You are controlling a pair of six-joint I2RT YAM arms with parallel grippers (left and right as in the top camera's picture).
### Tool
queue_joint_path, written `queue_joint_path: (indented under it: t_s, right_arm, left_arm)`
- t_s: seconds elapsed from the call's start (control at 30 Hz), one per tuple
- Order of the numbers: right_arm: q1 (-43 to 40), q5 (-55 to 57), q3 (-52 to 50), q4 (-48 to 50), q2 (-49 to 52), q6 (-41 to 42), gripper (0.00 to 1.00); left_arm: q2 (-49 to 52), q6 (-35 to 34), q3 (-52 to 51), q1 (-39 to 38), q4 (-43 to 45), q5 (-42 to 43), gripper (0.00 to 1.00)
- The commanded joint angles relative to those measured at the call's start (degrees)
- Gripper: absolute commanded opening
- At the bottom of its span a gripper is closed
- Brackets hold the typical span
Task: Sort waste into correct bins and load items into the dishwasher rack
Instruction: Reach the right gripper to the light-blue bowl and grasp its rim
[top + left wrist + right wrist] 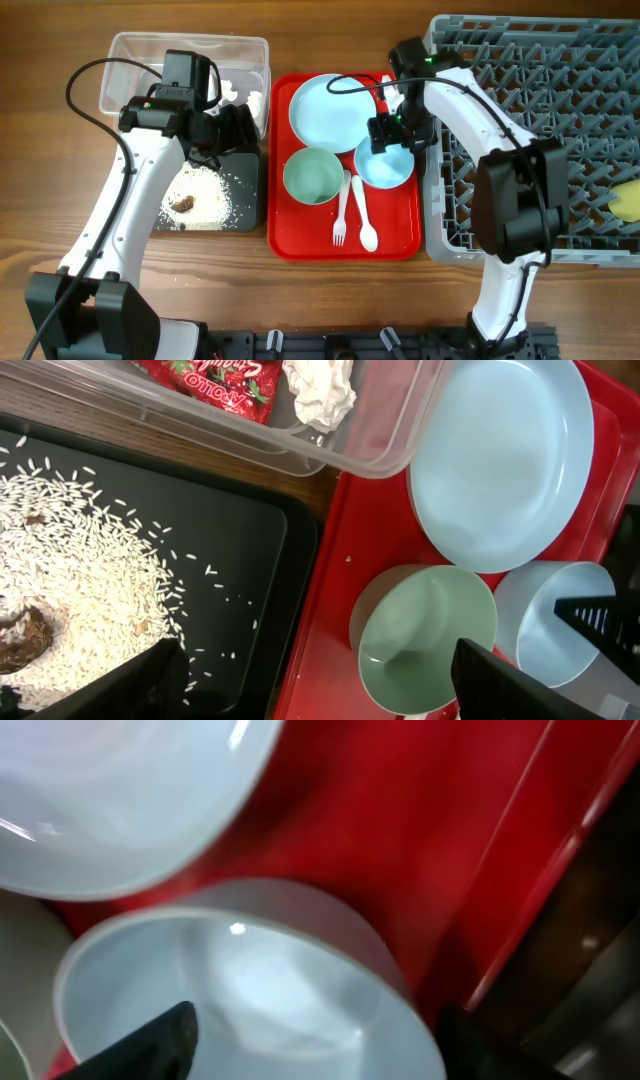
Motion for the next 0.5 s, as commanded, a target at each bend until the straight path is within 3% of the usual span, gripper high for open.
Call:
queue_joint_path:
  t_s: [0.0,0.27,0.47]
  right_arm:
    - [-0.2,-1.9,0.1,-2.1,1.0,0.2,0.61]
    - [-0.2,-1.2,0.1,-3.1,1.0,0.2,0.32]
    - [-0.2,-1.0,0.1,-2.4,1.3,0.1,0.19]
  left_arm:
    - [-0.7,0.5,0.0,0.2,0.0,-0.9,0.86]
    - [-0.7,0.5,0.0,0.2,0.0,-0.9,0.86]
    - [-0.7,0.5,0.0,0.2,0.0,-0.9,0.86]
